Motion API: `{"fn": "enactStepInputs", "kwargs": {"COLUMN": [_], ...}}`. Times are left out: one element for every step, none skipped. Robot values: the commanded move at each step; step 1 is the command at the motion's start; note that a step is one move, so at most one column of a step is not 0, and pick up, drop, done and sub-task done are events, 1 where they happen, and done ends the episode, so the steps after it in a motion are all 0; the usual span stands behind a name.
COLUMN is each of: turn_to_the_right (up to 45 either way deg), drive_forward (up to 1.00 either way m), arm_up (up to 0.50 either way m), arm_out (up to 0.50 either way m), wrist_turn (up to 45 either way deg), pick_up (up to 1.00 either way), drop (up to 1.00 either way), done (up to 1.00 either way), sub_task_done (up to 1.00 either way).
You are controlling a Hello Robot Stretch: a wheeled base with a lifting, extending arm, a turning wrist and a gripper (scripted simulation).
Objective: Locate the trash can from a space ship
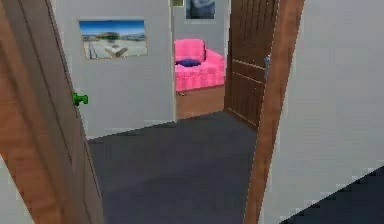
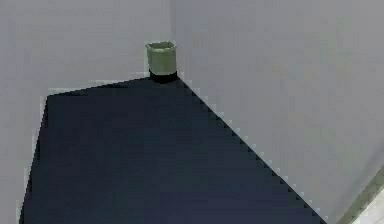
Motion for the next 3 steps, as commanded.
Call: {"fn": "enactStepInputs", "kwargs": {"turn_to_the_right": [0.0,-21.0,0.0], "drive_forward": [0.6,0.0,0.75], "arm_up": [0.0,0.0,0.0], "arm_out": [0.0,0.0,0.0], "wrist_turn": [0.0,0.0,0.0], "pick_up": [0.0,0.0,0.0], "drop": [0.0,0.0,0.0], "done": [0.0,0.0,0.0], "sub_task_done": [0.0,0.0,0.0]}}
